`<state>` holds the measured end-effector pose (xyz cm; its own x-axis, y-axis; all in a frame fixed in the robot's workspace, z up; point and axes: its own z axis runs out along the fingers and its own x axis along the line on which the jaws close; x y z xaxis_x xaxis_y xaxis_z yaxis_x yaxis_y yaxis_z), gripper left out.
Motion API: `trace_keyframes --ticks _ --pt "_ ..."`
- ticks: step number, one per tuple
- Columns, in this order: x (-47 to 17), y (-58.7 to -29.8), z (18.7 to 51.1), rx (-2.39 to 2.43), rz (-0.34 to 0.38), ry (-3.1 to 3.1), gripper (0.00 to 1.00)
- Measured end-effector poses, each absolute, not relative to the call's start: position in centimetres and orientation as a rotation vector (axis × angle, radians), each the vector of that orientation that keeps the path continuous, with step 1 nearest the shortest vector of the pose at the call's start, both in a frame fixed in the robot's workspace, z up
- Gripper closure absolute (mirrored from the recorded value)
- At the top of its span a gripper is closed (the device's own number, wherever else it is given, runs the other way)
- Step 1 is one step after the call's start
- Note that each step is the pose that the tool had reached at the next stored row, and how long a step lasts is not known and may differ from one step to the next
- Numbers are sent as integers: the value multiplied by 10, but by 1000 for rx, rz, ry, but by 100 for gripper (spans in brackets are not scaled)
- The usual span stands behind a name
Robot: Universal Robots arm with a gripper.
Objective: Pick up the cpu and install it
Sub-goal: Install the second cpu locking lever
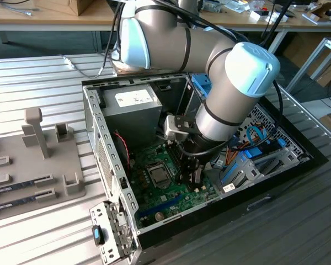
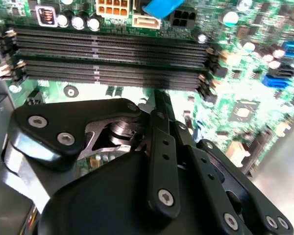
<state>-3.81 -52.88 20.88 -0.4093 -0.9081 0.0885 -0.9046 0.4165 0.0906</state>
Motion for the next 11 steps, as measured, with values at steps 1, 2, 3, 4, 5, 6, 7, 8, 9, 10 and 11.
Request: trace_keyframes --ticks 1,2,3,4,5,6,7,8,9,10,11 --pt "-38 -529 211 1632 -43 -2538 89" --pt "-38 -529 213 1632 -43 -2538 89" --pt "-38 -529 216 1632 -43 -2538 89" --pt "-38 -529 220 1632 -44 -2538 89" --pt "-38 -529 225 1632 -44 -2538 89" --pt "-38 -529 229 1632 -44 -2538 89" --pt "-38 -529 237 1632 -44 -2538 89" --pt "-38 -529 244 1633 -44 -2538 89" --pt "-38 -528 248 1633 -44 -2538 89" --pt "-38 -527 254 1633 -44 -2538 89" --pt "-38 -527 257 1632 -44 -2538 89"
